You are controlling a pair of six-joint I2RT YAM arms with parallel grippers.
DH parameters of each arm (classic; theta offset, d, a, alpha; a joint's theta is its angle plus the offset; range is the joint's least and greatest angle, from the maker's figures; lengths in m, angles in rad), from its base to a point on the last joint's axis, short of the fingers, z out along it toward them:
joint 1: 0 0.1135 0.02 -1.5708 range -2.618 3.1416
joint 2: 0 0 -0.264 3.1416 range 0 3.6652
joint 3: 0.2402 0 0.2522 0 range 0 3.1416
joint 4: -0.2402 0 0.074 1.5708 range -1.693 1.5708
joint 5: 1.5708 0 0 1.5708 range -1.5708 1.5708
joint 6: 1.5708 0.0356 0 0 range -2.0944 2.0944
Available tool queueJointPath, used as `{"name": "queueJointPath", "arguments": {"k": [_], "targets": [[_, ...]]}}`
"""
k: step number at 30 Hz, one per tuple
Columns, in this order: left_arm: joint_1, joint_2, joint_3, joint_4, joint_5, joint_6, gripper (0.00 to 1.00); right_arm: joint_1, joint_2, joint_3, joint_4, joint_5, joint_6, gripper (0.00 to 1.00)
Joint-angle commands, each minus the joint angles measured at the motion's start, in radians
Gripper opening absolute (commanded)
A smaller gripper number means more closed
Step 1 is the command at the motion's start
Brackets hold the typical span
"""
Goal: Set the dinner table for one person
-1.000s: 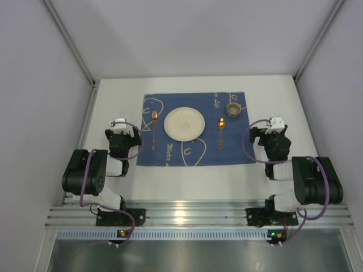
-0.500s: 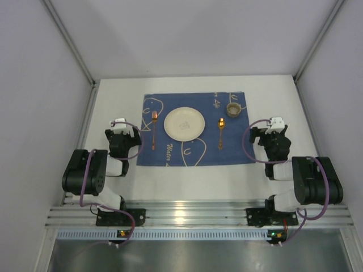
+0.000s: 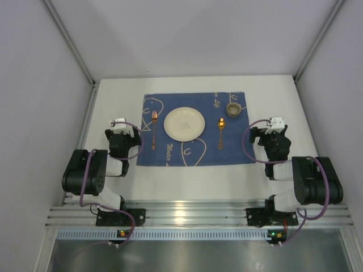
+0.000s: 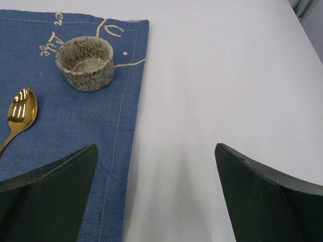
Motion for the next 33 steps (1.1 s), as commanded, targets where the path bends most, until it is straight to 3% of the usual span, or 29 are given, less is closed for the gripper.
{"name": "queueJointPath", "arguments": {"k": [1,33], "targets": [[0.001,-0.012,0.01,0.074,-0.001,0.003,0.98,-0.004,0.002,0.027,0.067,-0.009,0.009,1.0],[0.001,-0.012,0.01,0.074,-0.002,0.003,0.99,-0.006,0.002,0.031,0.058,-0.009,0.012,1.0]]}}
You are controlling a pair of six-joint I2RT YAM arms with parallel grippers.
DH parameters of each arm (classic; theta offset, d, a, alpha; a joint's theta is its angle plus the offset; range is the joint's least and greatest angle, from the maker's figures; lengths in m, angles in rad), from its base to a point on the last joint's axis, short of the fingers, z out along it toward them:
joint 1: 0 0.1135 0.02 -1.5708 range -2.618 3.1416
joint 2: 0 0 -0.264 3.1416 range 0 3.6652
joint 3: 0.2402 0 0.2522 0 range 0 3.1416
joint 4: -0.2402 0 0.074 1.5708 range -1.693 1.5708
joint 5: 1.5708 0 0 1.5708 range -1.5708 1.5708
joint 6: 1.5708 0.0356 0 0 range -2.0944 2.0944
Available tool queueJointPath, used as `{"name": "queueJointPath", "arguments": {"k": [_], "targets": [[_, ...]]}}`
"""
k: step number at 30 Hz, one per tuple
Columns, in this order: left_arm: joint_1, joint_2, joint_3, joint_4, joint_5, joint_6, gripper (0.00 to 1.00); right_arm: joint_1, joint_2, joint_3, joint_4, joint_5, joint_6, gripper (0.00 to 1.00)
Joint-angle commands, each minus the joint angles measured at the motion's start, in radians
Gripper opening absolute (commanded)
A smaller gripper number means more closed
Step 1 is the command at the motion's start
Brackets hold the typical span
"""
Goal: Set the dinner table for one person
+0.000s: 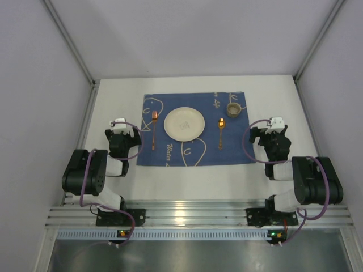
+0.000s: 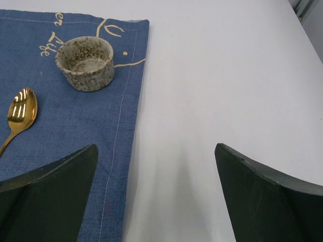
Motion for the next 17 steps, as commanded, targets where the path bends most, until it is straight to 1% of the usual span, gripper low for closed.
{"name": "queueJointPath", "arguments": {"k": [1,6,17], "targets": [[0.0,-0.011,0.01,0.074,0.0,0.002,0.98,-0.005,0.002,0.031,0.06,-0.009,0.013,1.0],[0.0,-0.012,0.01,0.074,-0.002,0.002,0.98,-0.006,-0.002,0.034,0.041,-0.012,0.011,1.0],[0.0,-0.012,0.01,0.074,0.0,0.002,0.98,-0.006,0.002,0.031,0.06,-0.009,0.011,1.0]]}}
